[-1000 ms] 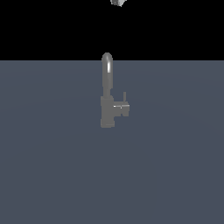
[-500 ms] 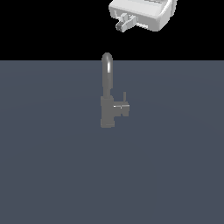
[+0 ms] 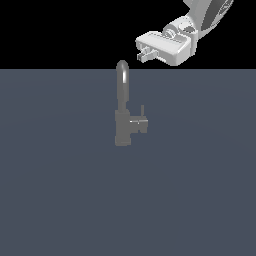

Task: Turn on the faucet by rotating a designated handle.

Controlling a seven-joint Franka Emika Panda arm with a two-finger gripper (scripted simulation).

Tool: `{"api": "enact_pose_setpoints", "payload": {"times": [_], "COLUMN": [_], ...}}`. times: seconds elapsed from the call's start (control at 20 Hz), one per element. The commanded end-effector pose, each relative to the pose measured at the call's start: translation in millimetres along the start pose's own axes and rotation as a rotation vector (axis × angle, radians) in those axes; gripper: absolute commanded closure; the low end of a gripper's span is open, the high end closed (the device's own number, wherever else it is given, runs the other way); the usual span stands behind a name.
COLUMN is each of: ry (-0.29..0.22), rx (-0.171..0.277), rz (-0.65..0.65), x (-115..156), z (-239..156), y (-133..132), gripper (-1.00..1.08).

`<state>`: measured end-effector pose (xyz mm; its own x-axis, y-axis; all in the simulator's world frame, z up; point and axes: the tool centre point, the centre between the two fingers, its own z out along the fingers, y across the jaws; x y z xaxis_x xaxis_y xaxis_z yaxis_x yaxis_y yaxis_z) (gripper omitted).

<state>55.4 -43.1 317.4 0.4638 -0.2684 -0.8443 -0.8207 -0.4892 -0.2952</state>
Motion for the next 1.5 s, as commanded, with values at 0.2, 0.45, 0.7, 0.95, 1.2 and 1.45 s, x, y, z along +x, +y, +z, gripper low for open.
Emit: {"api": "enact_pose_setpoints", "payload": {"times": [0.2,0.45,0.7,0.95,1.2,1.45], "ry": [-0.126,-0.224,-0.311,-0.376,-0.409,-0.407], "rx": [0.117,0.210,0.292,0.355,0.387,0.385], "rz": [0.121,0.217,0.304,0.369,0.403,0.399], "x": [54,96,132,158,171,170], "z": [8,19,34,48,57,57], "y": [1,5,11,16,19,19], "gripper": [1.08,1.08,1.08,1.08,1.08,1.08]}}
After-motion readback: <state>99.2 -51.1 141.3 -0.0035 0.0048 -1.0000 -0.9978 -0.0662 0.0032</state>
